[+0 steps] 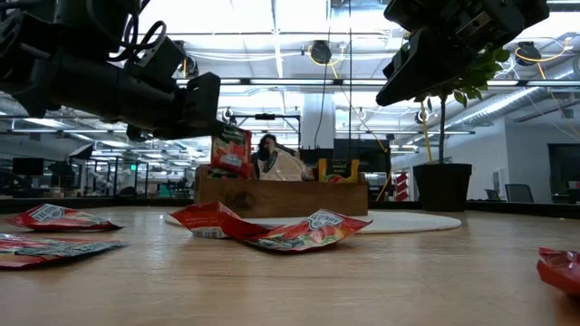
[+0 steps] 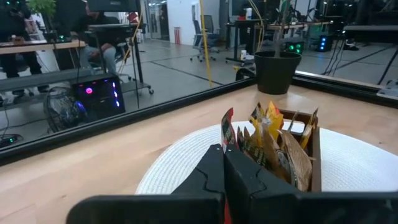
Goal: Pick & Place Tea
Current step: Put the red tea bag into the left section of the wooden organizer
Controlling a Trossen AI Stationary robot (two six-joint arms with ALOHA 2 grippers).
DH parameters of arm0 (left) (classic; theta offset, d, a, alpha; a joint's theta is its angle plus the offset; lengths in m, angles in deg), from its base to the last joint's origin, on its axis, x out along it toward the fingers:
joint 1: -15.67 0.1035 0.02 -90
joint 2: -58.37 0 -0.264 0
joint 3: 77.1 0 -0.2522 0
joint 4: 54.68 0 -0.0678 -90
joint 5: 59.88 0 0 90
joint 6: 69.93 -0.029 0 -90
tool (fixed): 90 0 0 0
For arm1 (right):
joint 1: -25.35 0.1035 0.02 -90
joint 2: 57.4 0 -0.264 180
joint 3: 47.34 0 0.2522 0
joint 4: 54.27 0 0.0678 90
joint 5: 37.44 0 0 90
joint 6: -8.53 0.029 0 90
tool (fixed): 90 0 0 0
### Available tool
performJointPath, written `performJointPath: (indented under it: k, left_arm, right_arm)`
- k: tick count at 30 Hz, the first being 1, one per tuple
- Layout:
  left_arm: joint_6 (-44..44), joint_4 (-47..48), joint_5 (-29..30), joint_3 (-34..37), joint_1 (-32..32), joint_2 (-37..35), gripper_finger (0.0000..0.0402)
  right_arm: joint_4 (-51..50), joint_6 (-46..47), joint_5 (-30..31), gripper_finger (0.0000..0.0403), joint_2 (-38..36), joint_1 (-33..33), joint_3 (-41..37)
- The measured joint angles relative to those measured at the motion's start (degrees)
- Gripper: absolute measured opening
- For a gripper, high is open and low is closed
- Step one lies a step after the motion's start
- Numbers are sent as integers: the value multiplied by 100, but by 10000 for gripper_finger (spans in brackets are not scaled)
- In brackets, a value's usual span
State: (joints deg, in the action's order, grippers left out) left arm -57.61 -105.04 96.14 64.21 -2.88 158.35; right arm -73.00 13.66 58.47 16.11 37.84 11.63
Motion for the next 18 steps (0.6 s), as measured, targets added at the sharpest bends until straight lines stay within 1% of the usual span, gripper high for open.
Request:
performJointPath:
  k: [6,13,18]
  left_arm:
    - [27,79,-2,0,-53,0,0]
    - [468,509,0,0,-74,-2,0]
    - [566,599,44,0,-74,-2,1]
  right_arm:
    - [-2,0,0,38,0,0,0]
    - [0,0,0,38,0,0,0]
    - [0,0,0,38,0,0,0]
